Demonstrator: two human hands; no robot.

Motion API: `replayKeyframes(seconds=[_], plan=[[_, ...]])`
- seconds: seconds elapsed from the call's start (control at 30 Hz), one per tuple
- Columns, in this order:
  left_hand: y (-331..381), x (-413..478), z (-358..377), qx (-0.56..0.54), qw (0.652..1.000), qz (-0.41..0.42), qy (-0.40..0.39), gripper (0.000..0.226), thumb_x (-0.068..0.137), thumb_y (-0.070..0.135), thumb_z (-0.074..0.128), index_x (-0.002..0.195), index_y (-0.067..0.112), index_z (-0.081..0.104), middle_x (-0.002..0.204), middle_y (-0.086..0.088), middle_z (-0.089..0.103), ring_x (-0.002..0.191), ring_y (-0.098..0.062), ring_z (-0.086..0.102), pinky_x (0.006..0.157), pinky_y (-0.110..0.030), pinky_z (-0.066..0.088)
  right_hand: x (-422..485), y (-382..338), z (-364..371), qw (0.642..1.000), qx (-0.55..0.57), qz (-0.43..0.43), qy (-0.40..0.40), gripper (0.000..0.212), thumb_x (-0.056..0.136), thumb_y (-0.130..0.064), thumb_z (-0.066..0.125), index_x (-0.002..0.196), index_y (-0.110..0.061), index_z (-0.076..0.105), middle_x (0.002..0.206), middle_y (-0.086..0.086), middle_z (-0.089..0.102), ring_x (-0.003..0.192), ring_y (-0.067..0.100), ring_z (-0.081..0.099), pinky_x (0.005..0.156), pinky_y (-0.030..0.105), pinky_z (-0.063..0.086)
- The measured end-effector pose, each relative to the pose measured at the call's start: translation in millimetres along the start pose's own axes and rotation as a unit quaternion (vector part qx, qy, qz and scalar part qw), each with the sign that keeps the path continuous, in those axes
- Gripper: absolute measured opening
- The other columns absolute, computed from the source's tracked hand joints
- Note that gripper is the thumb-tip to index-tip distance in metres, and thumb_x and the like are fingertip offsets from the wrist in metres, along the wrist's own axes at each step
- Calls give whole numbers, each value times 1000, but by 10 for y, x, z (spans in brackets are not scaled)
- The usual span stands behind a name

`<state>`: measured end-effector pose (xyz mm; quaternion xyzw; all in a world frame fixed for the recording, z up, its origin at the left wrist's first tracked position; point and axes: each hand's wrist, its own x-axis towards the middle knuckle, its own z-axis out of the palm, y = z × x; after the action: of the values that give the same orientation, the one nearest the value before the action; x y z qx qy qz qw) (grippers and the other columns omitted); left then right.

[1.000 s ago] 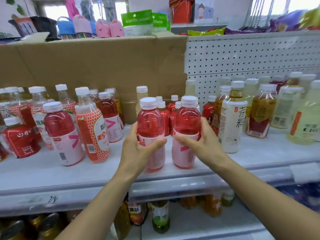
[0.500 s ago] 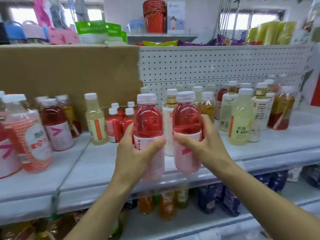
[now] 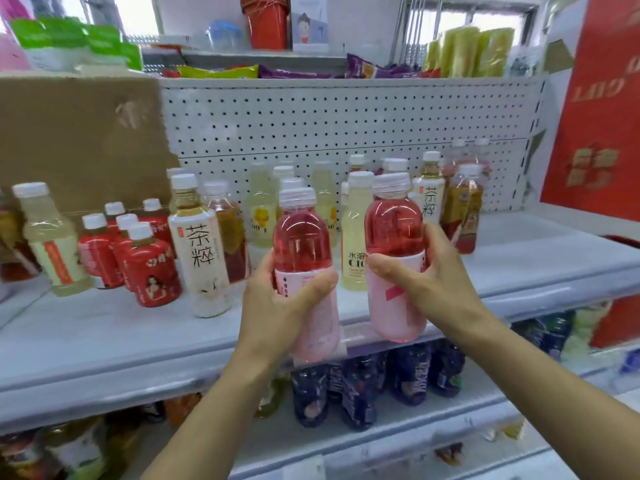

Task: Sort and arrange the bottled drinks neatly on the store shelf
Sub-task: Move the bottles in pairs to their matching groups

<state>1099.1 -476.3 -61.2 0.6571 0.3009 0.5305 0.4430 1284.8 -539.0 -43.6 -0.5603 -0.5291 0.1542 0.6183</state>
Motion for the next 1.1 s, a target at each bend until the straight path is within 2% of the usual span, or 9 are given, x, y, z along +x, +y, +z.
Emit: replayKeyframes(seconds=[0.1, 0.2, 0.37, 0.47, 0.57, 0.7, 0.9, 1.03, 1.1], plan=[[-2, 53, 190, 4, 1000, -9, -12, 49, 62, 45, 79, 106, 26, 65, 93, 9, 74, 81, -7, 71, 65, -20, 57, 29, 89, -223, 1000, -11, 2, 19, 42, 74, -28, 82, 105, -21, 55, 94, -5, 67, 73, -5, 65, 58, 13, 51], [-24, 123, 323, -1, 999, -25, -39, 56, 60, 49, 80, 108, 26, 64, 95, 5, 74, 85, -12, 73, 69, -27, 60, 64, 157, -399, 999, -14, 10, 41, 54, 66, -39, 80, 109, -19, 54, 94, -5, 66, 73, -5, 65, 57, 13, 51], [3, 220, 517, -15, 995, -24, -91, 53, 61, 46, 79, 108, 30, 61, 94, 8, 73, 82, -9, 72, 63, -19, 57, 166, 307, -691, 994, -19, 19, 102, 54, 70, -36, 82, 114, -20, 54, 99, -5, 67, 76, -2, 66, 57, 15, 51], [-9, 246, 660, -12, 997, -14, -81, 55, 60, 48, 79, 110, 30, 62, 95, 9, 72, 82, -7, 71, 63, -19, 57, 284, 407, -872, 991, -20, 23, 127, 52, 73, -35, 82, 115, -21, 53, 102, -5, 66, 84, 5, 66, 67, 22, 49], [-31, 267, 819, -8, 998, -11, -56, 57, 61, 48, 78, 112, 29, 62, 97, 9, 72, 83, -6, 71, 63, -18, 57, 454, 511, -1038, 991, -18, 14, 133, 49, 76, -29, 82, 114, -21, 51, 102, -6, 64, 86, 7, 65, 67, 23, 48], [-39, 335, 1064, 8, 1000, -4, -8, 59, 61, 47, 78, 115, 29, 62, 98, 13, 73, 85, -4, 71, 65, -21, 56, 715, 724, -1146, 997, -6, 21, 67, 53, 76, -29, 81, 117, -22, 49, 104, -8, 64, 90, 5, 65, 72, 24, 52], [-65, 413, 1459, 17, 997, 7, 74, 61, 61, 46, 79, 116, 28, 60, 102, 14, 73, 90, -4, 71, 77, -30, 56, 1096, 1149, -1078, 997, -5, 58, -47, 70, 68, -49, 84, 122, -28, 44, 112, -10, 64, 104, 10, 63, 92, 45, 54], [-102, 399, 1620, 36, 993, 7, 112, 60, 62, 43, 81, 116, 27, 61, 105, 10, 73, 93, -7, 71, 79, -32, 57, 1353, 1264, -969, 995, 8, 46, -86, 77, 69, -50, 82, 128, -27, 40, 117, -8, 63, 111, 11, 61, 94, 35, 50], [-128, 398, 1669, 46, 991, 7, 122, 60, 63, 40, 82, 116, 25, 62, 105, 8, 73, 94, -9, 72, 81, -33, 58, 1492, 1310, -925, 992, -11, 47, -115, 84, 64, -59, 80, 129, -31, 36, 122, -7, 60, 113, 13, 60, 99, 39, 49]])
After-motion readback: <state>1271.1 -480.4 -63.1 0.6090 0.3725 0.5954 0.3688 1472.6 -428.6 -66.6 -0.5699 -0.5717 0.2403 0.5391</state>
